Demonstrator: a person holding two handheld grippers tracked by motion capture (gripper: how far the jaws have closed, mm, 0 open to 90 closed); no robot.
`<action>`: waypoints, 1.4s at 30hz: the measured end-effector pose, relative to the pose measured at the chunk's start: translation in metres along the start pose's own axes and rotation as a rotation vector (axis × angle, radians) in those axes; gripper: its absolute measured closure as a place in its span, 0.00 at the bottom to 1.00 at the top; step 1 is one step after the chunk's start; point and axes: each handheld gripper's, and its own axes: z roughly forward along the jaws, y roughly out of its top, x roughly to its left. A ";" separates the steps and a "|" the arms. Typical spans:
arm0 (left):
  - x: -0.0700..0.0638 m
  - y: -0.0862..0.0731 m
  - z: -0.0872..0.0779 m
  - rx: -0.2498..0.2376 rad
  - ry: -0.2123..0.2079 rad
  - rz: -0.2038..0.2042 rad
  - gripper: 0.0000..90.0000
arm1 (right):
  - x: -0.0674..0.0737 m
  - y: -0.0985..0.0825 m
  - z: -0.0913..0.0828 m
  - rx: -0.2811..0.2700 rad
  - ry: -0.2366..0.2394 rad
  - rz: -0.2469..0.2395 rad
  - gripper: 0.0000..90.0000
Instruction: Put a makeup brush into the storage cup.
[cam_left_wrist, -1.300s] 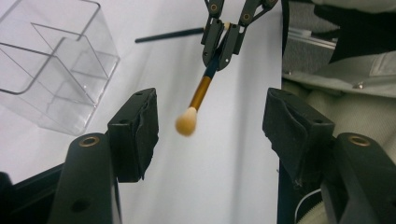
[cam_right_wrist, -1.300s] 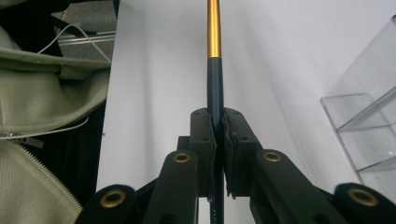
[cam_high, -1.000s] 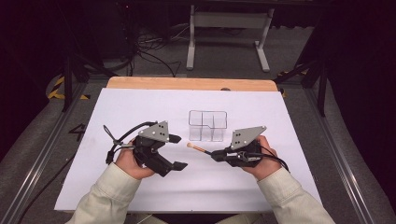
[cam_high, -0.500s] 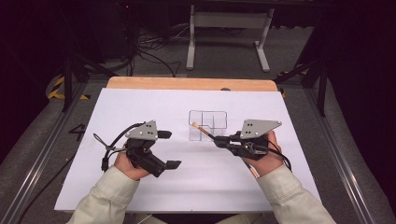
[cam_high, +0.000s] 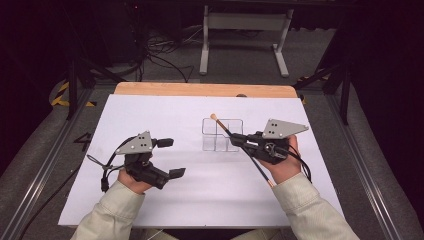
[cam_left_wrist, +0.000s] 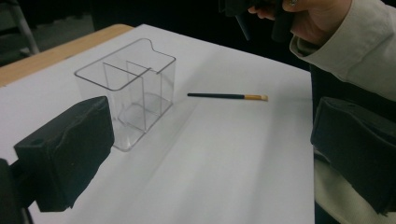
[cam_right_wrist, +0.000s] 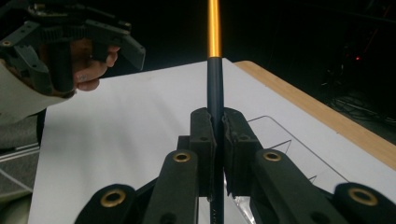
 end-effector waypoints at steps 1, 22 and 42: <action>0.001 -0.001 -0.002 -0.009 0.014 0.004 0.00 | -0.001 0.000 0.000 -0.009 -0.007 0.005 0.93; 0.008 -0.035 -0.012 -0.081 0.126 0.004 0.00 | -0.010 0.004 0.014 -0.135 -0.152 0.067 0.93; 0.011 -0.039 -0.014 -0.092 0.133 -0.014 0.00 | -0.022 -0.001 0.035 -0.179 -0.258 0.095 0.93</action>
